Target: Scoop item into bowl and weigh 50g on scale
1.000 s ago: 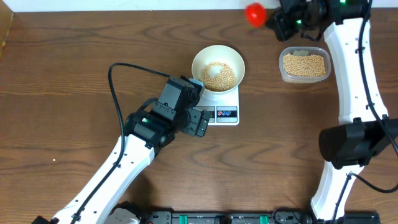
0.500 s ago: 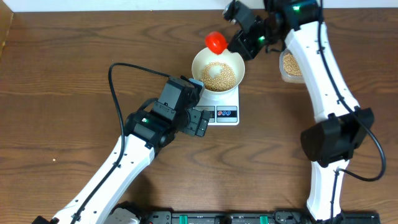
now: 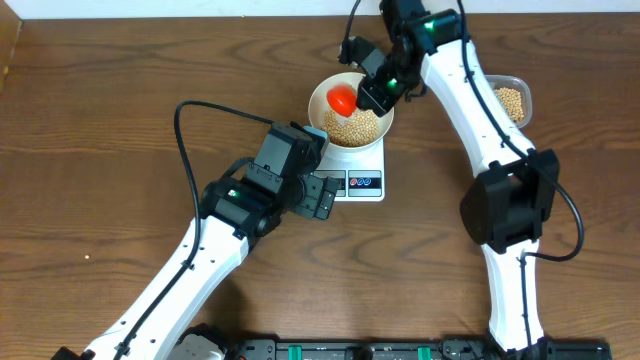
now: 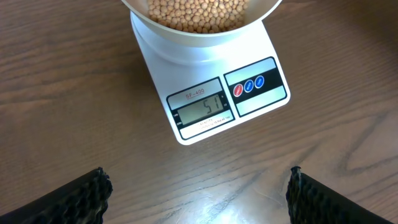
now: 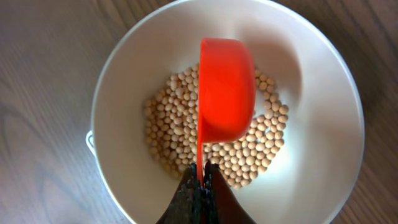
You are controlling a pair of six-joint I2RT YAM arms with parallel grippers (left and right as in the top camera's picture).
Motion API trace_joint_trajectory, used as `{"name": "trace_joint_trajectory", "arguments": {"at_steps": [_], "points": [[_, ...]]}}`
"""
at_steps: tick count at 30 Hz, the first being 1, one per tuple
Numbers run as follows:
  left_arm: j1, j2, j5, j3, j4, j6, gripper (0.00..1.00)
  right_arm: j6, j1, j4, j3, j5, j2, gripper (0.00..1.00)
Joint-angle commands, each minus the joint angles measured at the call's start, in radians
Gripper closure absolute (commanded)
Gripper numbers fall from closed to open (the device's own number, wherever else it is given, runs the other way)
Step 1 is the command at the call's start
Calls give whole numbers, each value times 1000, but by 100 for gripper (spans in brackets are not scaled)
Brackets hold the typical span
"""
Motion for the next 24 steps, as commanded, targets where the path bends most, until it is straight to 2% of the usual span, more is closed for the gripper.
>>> {"name": "trace_joint_trajectory", "arguments": {"at_steps": [1,8,24], "points": [[3,-7,-16,2,-4,3,8,-15,18,3,-1,43,20,99],[3,-7,-16,2,-4,3,8,-14,35,34,-3,110,41,99],[3,-7,-16,2,-4,3,8,-15,41,74,-41,130,42,99]]}}
